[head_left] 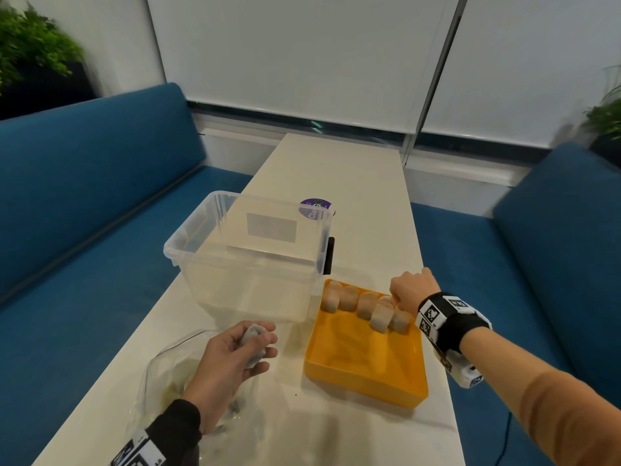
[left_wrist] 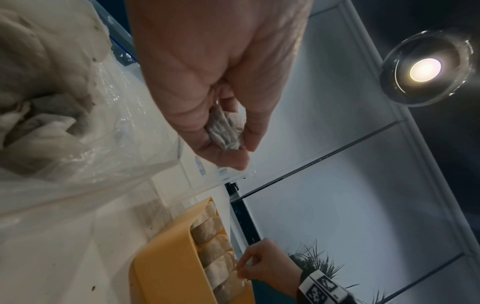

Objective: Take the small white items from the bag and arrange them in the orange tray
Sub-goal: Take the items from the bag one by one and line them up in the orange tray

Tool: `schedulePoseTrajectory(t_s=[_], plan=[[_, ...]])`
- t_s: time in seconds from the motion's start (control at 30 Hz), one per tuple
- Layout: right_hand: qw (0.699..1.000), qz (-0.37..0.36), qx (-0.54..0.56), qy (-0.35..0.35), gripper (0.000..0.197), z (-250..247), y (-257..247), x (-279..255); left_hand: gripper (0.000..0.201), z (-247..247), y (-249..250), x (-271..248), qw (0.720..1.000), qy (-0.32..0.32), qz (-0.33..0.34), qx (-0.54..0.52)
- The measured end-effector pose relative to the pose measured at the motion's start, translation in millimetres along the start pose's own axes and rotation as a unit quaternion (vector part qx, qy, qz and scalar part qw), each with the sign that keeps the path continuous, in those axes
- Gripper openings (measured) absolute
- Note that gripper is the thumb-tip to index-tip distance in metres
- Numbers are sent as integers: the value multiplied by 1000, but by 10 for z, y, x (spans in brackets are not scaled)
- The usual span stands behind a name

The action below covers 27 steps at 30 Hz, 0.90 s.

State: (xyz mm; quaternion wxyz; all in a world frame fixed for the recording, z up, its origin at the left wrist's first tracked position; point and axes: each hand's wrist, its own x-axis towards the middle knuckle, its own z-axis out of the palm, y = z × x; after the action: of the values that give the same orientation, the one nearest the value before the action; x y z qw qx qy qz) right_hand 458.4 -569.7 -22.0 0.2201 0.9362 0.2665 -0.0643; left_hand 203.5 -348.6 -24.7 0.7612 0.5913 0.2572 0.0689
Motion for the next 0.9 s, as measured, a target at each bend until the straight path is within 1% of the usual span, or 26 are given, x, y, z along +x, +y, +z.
schedulePoseTrajectory(t_s=[0.13, 0.2, 0.23, 0.3, 0.37, 0.47, 0.53, 0.57, 0.63, 0.7, 0.8, 0.87, 0.9], plan=[[998, -1, 48, 38, 19, -158, 15, -72, 14, 2, -4, 4, 1000, -6, 5, 0], [993, -3, 96, 69, 19, -304, 7, -136, 15, 8, -3, 13, 1000, -8, 4, -4], [987, -11, 137, 82, 19, -395, -24, -192, 16, 21, 6, 21, 1000, -13, 3, -8], [963, -42, 254, 86, 18, -573, -147, -352, 21, 72, 32, 38, 999, -40, -7, -22], [922, -93, 368, 76, 19, -736, -340, -570, 27, 154, 87, 48, 996, -81, -23, -38], [876, -170, 443, 88, 31, -883, -617, -840, 38, 290, 179, 47, 988, -142, -26, -58], [855, -194, 473, 84, 35, -902, -739, -920, 44, 369, 221, 50, 984, -170, -11, -59], [850, -201, 480, 85, 35, -902, -777, -937, 45, 400, 238, 51, 982, -180, -4, -58], [842, -204, 491, 96, 29, -902, -809, -944, 45, 446, 263, 51, 980, -192, 5, -52], [830, -196, 511, 110, 16, -931, -780, -942, 45, 464, 271, 54, 980, -190, 12, -50], [827, -187, 517, 116, 12, -1017, -676, -970, 44, 469, 273, 57, 982, -181, 19, -44], [828, -188, 514, 125, 11, -1105, -588, -1006, 38, 470, 274, 60, 986, -164, 41, -9], [834, -193, 500, 131, 11, -1157, -542, -1029, 33, 475, 277, 62, 986, -155, 57, 9]])
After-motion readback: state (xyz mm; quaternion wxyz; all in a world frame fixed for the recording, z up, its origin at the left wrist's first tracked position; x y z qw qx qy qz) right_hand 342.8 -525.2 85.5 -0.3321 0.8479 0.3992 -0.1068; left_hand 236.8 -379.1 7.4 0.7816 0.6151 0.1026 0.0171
